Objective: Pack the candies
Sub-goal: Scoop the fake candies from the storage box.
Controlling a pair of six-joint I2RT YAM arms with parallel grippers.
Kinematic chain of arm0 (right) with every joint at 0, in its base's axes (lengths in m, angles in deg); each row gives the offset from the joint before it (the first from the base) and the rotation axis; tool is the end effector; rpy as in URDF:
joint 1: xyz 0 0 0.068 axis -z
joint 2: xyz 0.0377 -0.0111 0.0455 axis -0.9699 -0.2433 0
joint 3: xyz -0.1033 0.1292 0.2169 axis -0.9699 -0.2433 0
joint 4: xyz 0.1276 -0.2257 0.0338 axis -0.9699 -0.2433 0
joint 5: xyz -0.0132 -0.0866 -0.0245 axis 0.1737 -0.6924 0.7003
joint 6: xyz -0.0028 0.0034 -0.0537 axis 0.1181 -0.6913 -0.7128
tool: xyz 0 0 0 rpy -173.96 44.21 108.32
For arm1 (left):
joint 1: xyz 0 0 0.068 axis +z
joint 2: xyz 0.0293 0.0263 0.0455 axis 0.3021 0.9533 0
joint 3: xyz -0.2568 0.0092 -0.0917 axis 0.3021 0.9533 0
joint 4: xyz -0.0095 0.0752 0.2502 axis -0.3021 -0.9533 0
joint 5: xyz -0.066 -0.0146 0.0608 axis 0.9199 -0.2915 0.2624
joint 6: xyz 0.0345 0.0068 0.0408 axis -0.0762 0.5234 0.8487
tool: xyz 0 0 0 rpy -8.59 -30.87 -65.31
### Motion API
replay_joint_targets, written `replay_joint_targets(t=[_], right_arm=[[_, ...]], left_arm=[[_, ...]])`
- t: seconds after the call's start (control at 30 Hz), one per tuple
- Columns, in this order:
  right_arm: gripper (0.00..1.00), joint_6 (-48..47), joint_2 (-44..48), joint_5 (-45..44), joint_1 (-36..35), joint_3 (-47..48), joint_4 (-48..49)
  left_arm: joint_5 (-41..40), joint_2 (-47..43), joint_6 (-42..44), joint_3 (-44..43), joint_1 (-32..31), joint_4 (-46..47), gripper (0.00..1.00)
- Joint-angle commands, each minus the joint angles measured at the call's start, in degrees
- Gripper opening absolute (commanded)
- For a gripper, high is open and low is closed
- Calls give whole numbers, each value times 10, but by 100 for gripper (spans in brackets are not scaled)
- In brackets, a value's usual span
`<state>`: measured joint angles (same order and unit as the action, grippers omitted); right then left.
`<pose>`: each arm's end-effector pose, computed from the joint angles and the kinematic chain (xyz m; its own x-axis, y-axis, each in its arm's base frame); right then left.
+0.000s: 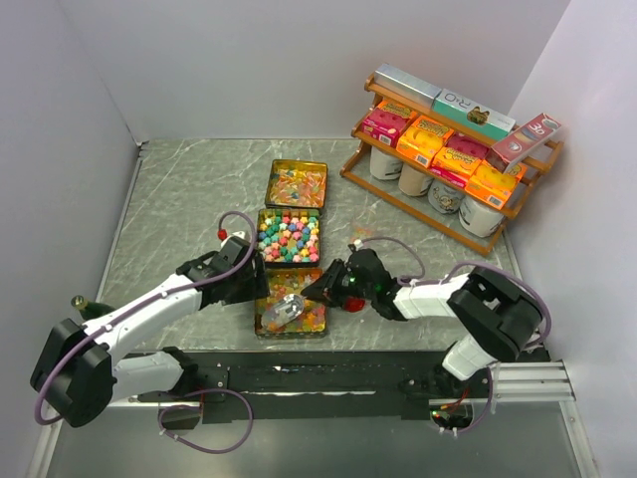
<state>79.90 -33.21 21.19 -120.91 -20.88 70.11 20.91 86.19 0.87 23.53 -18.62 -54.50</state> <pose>0.1907 0.2064 0.1416 -0.9199 0.3891 -0.0486 0.1432 0.4487 0.8821 0.1759 -0.1230 0.2063 -0.8641 -0.2417 -0.4415 -0.1189 0.9503 -0.2877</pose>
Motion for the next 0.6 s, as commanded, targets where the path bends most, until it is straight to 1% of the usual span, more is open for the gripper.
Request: replay_joint_targets(t=[0.0, 0.03, 0.23, 0.27, 0.4, 0.57], right_arm=[[0, 15, 34, 7, 10, 31, -27], [0, 16, 36, 14, 15, 39, -41], [0, 25, 46, 37, 22, 60, -67], [0, 28, 51, 42, 24, 60, -71], [0, 34, 65, 54, 30, 63, -99], [0, 66, 89, 80, 46, 47, -77]], left_arm=[[-21, -19, -4, -13, 1, 6, 80], [-23, -20, -3, -17, 1, 5, 85], [-53, -38, -6, -33, 2, -10, 99], [-58, -42, -8, -36, 2, -16, 97], [-87, -75, -15, -46, 1, -26, 96], [-130, -114, -26, -59, 2, -33, 96]])
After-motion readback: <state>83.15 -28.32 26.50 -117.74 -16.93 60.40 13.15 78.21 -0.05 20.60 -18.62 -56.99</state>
